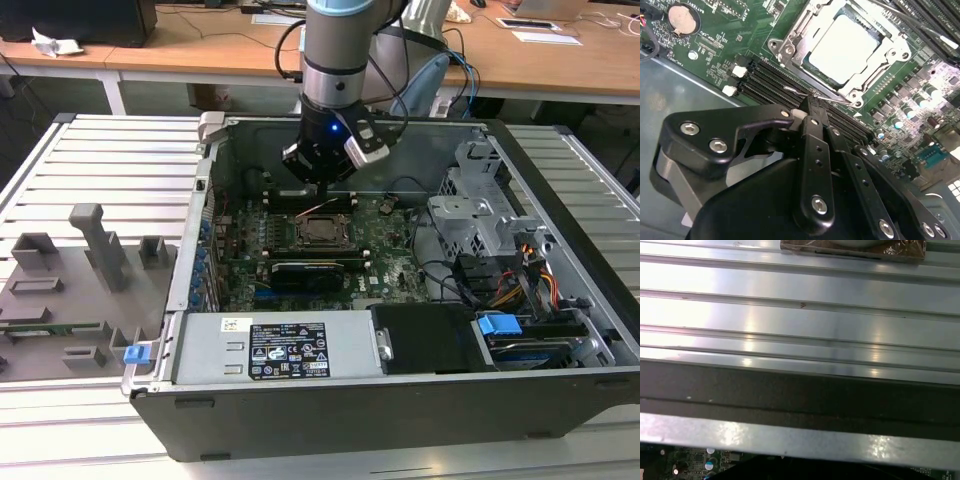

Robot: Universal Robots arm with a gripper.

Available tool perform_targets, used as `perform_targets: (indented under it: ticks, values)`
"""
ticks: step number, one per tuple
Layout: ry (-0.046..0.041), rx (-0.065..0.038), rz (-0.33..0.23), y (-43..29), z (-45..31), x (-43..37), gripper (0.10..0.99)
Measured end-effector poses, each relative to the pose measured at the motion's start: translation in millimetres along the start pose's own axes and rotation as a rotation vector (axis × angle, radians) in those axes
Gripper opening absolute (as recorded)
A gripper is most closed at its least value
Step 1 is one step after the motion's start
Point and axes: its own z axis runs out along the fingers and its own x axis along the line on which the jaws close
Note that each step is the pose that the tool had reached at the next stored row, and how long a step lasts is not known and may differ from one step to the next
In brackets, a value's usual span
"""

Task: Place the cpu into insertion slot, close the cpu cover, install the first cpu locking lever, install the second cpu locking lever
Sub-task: 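Install the first cpu locking lever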

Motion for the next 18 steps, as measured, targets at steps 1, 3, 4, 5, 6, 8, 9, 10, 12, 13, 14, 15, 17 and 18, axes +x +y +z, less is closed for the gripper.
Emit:
perform_targets:
  ticks: [1,3,4,5,6,8,9,10,12,13,14,15,17,18]
  values:
    - [-0.0001,0.0,0.0,0.0,0.1,-0.1,0.106]
    - [-0.0001,0.0,0.0,-0.1,0.4,-0.7,0.106]
    - [-0.0002,0.0,0.0,-0.1,0.7,-1.3,0.106]
    - [-0.0002,0.0,0.0,-0.2,0.9,-1.7,0.106]
    - [-0.0002,0.0,0.0,-0.2,1.1,-2.3,0.106]
    - [-0.0003,0.0,0.0,-0.3,1.6,-3.4,0.106]
    - [-0.0002,0.0,0.0,-0.4,1.9,-4.0,0.106]
    - [-0.0003,0.0,0.0,-0.4,2.2,-4.6,0.106]
    - [-0.0002,0.0,0.0,-0.5,2.9,-5.3,0.106]
    - [-0.0003,0.0,0.0,-0.5,3.2,-5.5,0.106]
    - [-0.0003,0.0,0.0,-0.6,3.5,-5.6,0.106]
    - [-0.0003,0.0,0.0,-0.6,3.8,-5.9,0.106]
    - [-0.0002,0.0,0.0,-0.7,4.4,-6.2,0.106]
    - [-0.0002,0.0,0.0,-0.7,4.7,-6.4,0.106]
